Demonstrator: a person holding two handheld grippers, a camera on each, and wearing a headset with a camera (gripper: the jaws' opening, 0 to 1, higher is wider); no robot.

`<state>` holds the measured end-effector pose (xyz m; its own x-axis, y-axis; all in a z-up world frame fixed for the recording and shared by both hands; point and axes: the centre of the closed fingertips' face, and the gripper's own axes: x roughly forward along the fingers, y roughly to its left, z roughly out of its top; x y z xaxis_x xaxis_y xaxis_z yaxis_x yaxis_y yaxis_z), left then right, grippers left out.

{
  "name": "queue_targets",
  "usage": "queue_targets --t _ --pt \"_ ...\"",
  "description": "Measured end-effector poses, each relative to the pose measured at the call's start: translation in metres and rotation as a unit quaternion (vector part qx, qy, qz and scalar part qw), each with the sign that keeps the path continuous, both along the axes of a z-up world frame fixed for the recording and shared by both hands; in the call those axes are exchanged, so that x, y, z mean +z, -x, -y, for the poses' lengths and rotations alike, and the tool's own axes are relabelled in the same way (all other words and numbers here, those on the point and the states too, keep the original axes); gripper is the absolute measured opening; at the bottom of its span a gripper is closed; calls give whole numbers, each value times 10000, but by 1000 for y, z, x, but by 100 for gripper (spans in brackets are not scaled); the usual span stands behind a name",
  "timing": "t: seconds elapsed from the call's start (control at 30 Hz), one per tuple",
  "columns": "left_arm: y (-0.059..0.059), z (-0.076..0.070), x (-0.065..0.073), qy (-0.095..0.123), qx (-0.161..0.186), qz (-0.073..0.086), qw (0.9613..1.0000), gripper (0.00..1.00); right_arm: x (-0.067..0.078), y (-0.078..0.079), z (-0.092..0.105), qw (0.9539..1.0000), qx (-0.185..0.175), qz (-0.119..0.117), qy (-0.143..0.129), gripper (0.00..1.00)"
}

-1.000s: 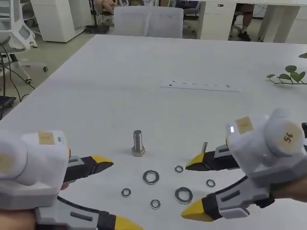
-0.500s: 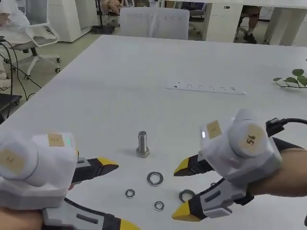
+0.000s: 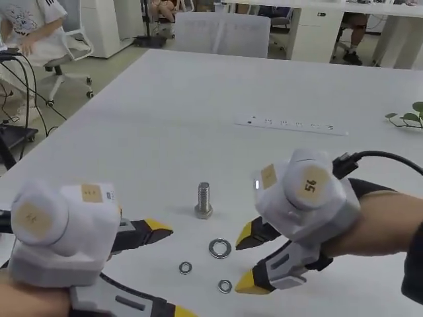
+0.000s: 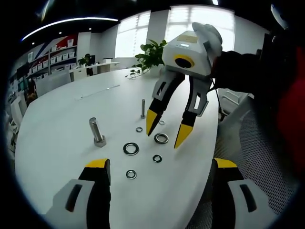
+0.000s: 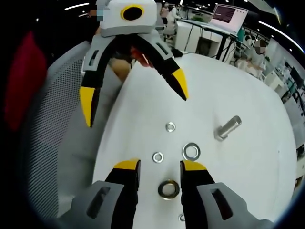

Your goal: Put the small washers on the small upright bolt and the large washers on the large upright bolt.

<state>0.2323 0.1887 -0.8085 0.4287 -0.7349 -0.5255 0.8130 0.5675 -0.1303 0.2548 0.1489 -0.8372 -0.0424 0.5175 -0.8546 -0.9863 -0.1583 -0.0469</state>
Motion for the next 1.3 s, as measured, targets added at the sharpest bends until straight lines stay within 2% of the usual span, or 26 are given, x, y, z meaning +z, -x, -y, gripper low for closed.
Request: queue_targets --t 0.27,0.57,0.73,0.87,1.3 --pt "-1 0 1 -14 -4 0 10000 87 -9 3 -3 9993 172 -76 327 30" --pt "-1 1 0 -28 -10 -13 10000 87 -21 3 -5 9972 369 -20 650 27" --pt "-1 1 0 -20 -14 -17 10000 87 -25 3 -9 9968 402 -73 690 25" --pt "-1 1 0 -6 -1 -20 10000 87 -33 2 -6 9955 441 -50 835 24" --pt "-1 0 1 40 24 -3 10000 87 -39 -2 -6 9938 480 -7 1001 22"
